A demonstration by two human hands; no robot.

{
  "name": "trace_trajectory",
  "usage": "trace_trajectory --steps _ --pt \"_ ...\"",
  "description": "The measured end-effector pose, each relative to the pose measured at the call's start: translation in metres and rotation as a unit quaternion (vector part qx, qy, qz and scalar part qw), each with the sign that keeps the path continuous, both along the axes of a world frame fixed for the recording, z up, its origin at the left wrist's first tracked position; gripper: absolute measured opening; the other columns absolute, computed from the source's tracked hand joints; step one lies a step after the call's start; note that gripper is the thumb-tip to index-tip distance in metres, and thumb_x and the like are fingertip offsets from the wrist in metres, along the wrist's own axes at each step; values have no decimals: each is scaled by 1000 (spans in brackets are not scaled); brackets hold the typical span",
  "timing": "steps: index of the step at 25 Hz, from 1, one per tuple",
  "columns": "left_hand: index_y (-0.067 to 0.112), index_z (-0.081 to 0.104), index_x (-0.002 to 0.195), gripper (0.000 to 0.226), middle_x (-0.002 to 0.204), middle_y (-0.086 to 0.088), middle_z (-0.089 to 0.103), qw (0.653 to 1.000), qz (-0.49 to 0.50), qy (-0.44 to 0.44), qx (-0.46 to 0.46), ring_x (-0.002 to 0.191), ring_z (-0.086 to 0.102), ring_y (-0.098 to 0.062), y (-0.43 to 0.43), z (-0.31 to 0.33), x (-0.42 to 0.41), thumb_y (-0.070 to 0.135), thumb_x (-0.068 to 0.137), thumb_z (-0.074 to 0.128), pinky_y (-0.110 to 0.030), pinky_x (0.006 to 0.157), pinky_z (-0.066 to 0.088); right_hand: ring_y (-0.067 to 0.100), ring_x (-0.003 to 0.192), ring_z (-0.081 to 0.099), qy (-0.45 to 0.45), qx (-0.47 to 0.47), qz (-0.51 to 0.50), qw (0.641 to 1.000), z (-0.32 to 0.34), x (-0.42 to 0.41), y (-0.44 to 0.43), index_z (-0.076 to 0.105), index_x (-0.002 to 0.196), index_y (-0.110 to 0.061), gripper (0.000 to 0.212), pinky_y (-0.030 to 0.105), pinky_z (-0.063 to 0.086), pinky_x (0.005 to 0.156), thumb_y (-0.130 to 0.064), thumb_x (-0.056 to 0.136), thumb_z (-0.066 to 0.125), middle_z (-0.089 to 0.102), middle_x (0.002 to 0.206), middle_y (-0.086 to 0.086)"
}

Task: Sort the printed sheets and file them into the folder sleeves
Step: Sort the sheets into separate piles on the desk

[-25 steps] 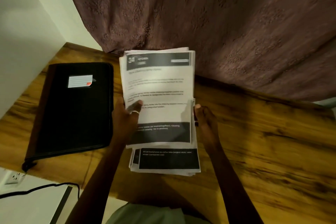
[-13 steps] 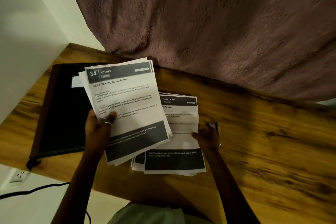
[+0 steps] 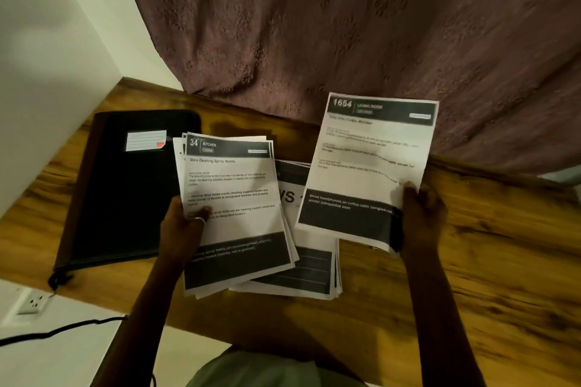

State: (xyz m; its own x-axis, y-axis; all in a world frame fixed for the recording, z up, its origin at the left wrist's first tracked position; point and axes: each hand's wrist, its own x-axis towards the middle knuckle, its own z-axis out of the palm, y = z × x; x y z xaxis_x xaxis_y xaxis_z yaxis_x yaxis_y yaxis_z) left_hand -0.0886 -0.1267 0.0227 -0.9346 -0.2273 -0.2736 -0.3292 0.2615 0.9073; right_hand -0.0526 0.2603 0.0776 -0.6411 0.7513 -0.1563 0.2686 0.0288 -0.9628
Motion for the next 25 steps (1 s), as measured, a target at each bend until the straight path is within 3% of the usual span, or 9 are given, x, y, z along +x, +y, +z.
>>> trace_trajectory --steps 2,3,6,9,12,15,19,22,25 --pt "18 50 124 36 116 -5 65 1000 -15 -23 16 98 68 -24 5 -2 1 19 93 68 -45 78 60 20 98 70 22 -115 43 992 3 5 -8 59 118 -11 31 39 60 80 -32 95 61 70 109 5" --pt "18 51 124 35 115 -5 66 999 -22 -33 32 97 69 -24 10 -3 2 19 93 68 -44 77 61 19 96 71 -3 -111 71 991 -2 6 -16 61 112 -15 26 39 59 79 -34 94 62 71 108 3" --pt "20 54 120 27 109 -4 68 994 -46 -61 77 93 71 -24 25 2 9 15 96 63 -37 70 60 23 104 66 -85 56 157 982 -28 8 -52 61 110 -18 24 45 56 87 -38 97 56 67 114 4" --pt "23 56 126 24 112 -3 71 988 -78 -68 113 96 73 -23 34 -2 14 26 103 52 -45 78 61 30 119 58 -174 221 223 933 -51 11 -87 56 127 -11 38 40 43 105 -37 102 45 61 127 11" --pt "32 56 129 34 119 1 70 984 -97 -80 129 103 71 -22 40 -1 13 49 100 48 -45 82 60 31 107 64 -164 263 278 909 -62 13 -113 58 122 -13 46 38 47 95 -47 104 33 67 114 11" --pt "27 53 130 33 117 3 68 986 -113 -65 106 102 70 -20 47 -1 13 26 98 60 -32 72 61 28 105 65 -157 277 304 898 -89 7 -116 58 121 -11 49 31 50 88 -51 101 38 67 113 10" --pt "23 54 133 37 122 3 67 984 -115 -55 127 109 68 -19 42 7 15 25 97 60 -38 83 60 14 120 55 -121 108 264 951 -73 -7 -107 43 139 -25 59 39 48 102 -51 89 62 53 137 -7" --pt "25 54 132 43 125 4 67 976 -152 -54 146 112 67 -19 38 25 9 34 91 61 -46 88 59 11 100 68 -65 -86 256 961 -33 -10 -92 55 127 -31 53 41 54 94 -47 81 75 65 126 -9" --pt "25 55 129 32 119 8 70 970 -193 -28 143 109 69 -12 45 48 0 29 98 55 -38 84 61 21 105 69 3 -115 285 952 6 -12 -82 60 126 -23 50 48 56 89 -38 81 77 70 120 -2"
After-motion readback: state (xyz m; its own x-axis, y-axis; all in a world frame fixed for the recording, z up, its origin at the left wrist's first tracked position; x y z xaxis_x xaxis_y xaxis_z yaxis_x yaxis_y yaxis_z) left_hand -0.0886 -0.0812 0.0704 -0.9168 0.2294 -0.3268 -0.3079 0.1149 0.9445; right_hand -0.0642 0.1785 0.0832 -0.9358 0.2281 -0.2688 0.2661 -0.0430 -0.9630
